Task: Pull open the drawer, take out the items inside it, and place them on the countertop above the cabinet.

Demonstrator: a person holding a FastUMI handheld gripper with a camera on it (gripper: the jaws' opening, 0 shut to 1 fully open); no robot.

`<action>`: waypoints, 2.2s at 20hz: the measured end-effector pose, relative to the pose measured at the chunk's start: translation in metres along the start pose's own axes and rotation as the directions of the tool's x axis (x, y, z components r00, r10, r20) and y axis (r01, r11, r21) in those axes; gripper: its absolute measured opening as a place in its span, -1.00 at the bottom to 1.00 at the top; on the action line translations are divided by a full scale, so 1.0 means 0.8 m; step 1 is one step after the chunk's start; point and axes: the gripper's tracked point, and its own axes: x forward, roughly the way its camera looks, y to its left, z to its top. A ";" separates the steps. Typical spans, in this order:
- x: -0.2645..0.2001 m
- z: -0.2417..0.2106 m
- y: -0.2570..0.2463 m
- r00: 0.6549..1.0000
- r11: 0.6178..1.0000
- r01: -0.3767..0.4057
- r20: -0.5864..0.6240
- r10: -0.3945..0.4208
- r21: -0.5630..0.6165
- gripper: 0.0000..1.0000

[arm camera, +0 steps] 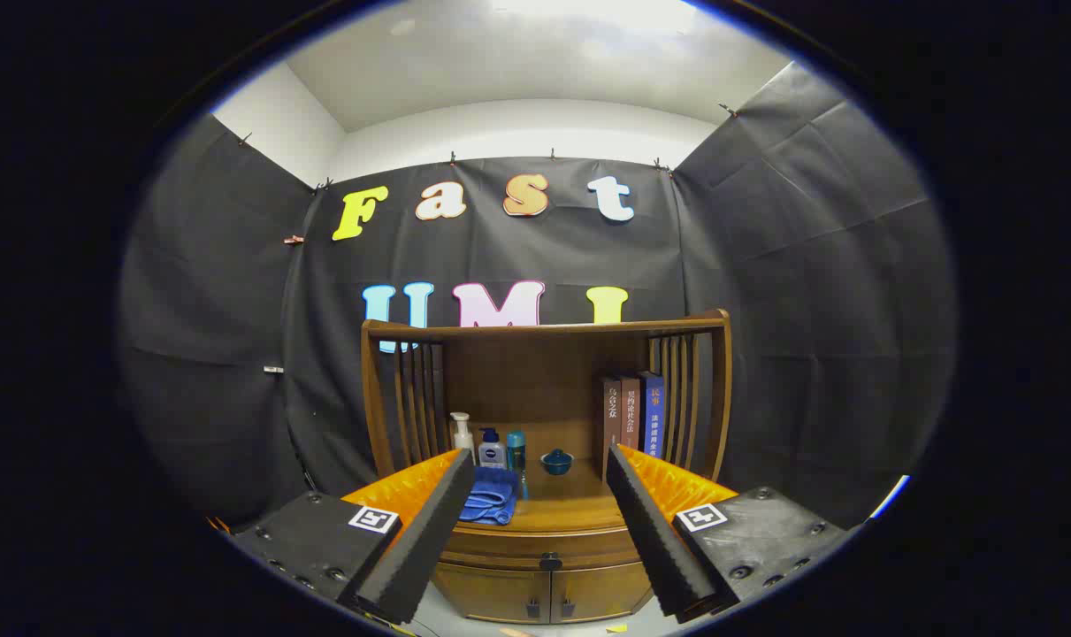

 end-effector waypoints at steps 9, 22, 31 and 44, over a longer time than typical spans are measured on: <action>-0.004 0.003 0.008 0.999 0.999 -0.035 -0.007 0.035 -0.009 0.97; 0.009 -0.010 0.016 0.999 0.999 -0.033 -0.032 0.033 -0.020 0.97; 0.054 -0.078 0.010 0.991 0.999 -0.041 -0.123 0.043 0.019 0.97; 0.145 -0.319 0.004 0.918 0.999 -0.026 -0.396 0.036 0.030 0.98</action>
